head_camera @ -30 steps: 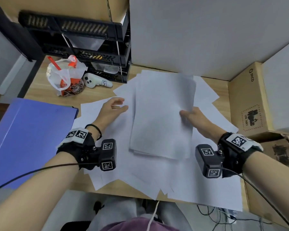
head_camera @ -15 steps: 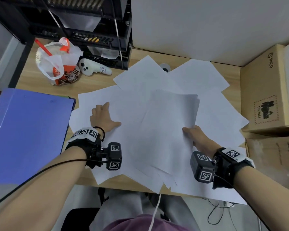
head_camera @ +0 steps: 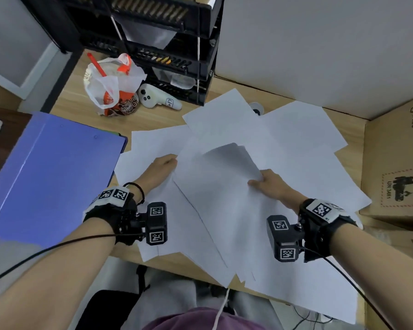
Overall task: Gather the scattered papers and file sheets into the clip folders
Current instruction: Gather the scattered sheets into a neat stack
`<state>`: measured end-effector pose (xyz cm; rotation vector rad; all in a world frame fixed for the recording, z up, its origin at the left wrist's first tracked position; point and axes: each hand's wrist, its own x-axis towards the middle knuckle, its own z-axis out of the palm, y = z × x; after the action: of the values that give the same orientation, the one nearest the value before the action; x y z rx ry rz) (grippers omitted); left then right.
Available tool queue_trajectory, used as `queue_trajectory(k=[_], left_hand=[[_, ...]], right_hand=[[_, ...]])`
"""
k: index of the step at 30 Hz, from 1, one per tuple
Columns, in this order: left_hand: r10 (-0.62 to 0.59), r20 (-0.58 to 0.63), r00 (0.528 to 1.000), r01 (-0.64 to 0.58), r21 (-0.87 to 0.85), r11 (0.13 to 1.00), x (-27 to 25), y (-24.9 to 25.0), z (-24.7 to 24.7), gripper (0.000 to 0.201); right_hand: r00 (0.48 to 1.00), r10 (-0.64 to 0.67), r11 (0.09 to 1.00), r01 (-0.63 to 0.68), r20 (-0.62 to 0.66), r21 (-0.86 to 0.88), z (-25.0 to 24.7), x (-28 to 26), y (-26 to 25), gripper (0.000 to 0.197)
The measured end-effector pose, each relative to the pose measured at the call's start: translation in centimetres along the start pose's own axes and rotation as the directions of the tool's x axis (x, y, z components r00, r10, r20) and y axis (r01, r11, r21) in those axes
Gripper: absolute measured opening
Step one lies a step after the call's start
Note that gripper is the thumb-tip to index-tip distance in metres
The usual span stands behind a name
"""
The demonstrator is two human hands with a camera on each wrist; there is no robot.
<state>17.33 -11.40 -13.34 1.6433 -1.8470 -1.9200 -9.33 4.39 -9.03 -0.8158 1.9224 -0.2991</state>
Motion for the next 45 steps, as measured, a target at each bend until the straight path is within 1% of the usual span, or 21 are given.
queue_trajectory(k=[1,2,4,5,6,7,10,12,14,15,17,19,22,27,30,32,34,36,38,42,45], left_hand=[[-0.018,0.023,1.000,0.020,-0.082,0.996,-0.6,0.0,-0.2,0.034],[-0.016,0.048,0.999,0.020,-0.098,0.995,-1.0,-0.2,-0.2,0.034],[0.052,0.096,0.994,-0.051,-0.018,0.999,-2.0,-0.9,-0.3,0.031],[0.075,0.080,0.994,-0.077,0.024,0.997,-2.0,-1.7,-0.3,0.038],[0.082,0.063,0.995,-0.086,0.071,0.994,-2.2,-2.5,-0.4,0.047],[0.109,0.043,0.993,-0.113,0.092,0.989,-2.5,-3.1,-0.6,0.049],[0.165,-0.005,0.986,-0.164,0.091,0.982,-3.2,-4.2,-1.2,0.039],[0.175,-0.090,0.980,-0.176,-0.002,0.984,-3.8,-4.2,-1.9,0.025],[0.095,-0.296,0.950,-0.143,-0.146,0.979,-4.2,-4.6,-2.4,0.022],[0.007,-0.393,0.919,-0.105,-0.230,0.967,-4.2,-5.0,-2.7,0.026],[-0.150,-0.462,0.874,0.005,-0.299,0.954,-4.3,-6.1,-3.1,0.036],[-0.209,-0.439,0.874,0.090,-0.277,0.957,-4.2,-6.9,-3.3,0.040],[-0.226,-0.393,0.891,0.105,-0.306,0.946,-3.6,-6.7,-2.9,0.042],[-0.181,-0.301,0.936,0.081,-0.318,0.945,-3.0,-5.1,-1.2,0.050],[-0.150,-0.375,0.915,-0.001,-0.375,0.927,-2.8,-4.6,-0.1,0.062],[-0.136,-0.390,0.911,-0.033,-0.398,0.917,-2.7,-4.1,0.4,0.070],[-0.138,-0.340,0.930,0.001,-0.374,0.927,-2.5,-3.7,1.0,0.062],[-0.173,-0.234,0.957,0.081,-0.357,0.931,-2.4,-3.6,1.7,0.049],[-0.170,-0.186,0.968,0.101,-0.333,0.937,-2.5,-3.3,2.4,0.044],[-0.074,-0.199,0.977,0.010,-0.307,0.952,-3.4,-1.4,2.9,0.050],[0.008,-0.147,0.989,-0.057,-0.329,0.943,-5.0,1.2,2.4,0.038]], right_hand=[[0.999,-0.049,0.998,0.048,-0.016,-0.049,0.6,0.8,-1.1,0.023],[0.994,-0.102,0.989,0.098,-0.035,-0.107,1.3,1.5,-2.2,0.029],[0.980,-0.199,0.956,0.189,-0.021,-0.224,2.9,2.8,-4.0,0.036],[0.974,-0.224,0.945,0.221,0.017,-0.242,3.7,3.3,-4.8,0.037],[0.973,-0.224,0.943,0.232,0.060,-0.237,4.4,3.5,-5.7,0.035],[0.970,-0.219,0.942,0.238,0.105,-0.235,5.0,3.6,-6.4,0.031],[0.970,-0.186,0.966,0.210,0.157,-0.153,5.6,3.9,-7.4,0.031],[0.972,-0.176,0.981,0.187,0.158,-0.054,5.3,4.3,-7.6,0.035],[0.981,-0.141,0.987,0.150,0.137,-0.060,4.8,4.9,-7.5,0.035],[0.988,-0.119,0.989,0.127,0.101,-0.075,4.5,5.2,-7.4,0.033],[0.999,-0.038,0.999,0.038,-0.008,-0.035,3.8,5.4,-6.7,0.025],[0.993,0.065,0.997,-0.060,-0.095,0.052,3.2,5.5,-5.4,0.026],[0.982,0.149,0.980,-0.131,-0.116,0.148,3.0,5.1,-3.5,0.028],[0.990,0.129,0.939,-0.105,-0.051,0.328,3.8,4.6,-2.3,0.033],[0.993,0.115,0.909,-0.113,0.018,0.402,4.2,4.1,-2.0,0.039],[0.991,0.114,0.894,-0.134,0.071,0.427,4.4,3.7,-1.7,0.038],[0.986,0.129,0.874,-0.162,0.101,0.458,4.7,3.4,-1.2,0.036],[0.985,0.137,0.857,-0.172,0.108,0.486,5.0,3.2,-0.7,0.034],[0.984,0.125,0.856,-0.170,0.124,0.488,5.2,2.8,-0.4,0.030],[0.987,0.106,0.846,-0.154,0.124,0.510,5.2,2.5,0.1,0.031],[0.990,0.096,0.840,-0.135,0.102,0.525,5.0,2.5,0.3,0.038]])
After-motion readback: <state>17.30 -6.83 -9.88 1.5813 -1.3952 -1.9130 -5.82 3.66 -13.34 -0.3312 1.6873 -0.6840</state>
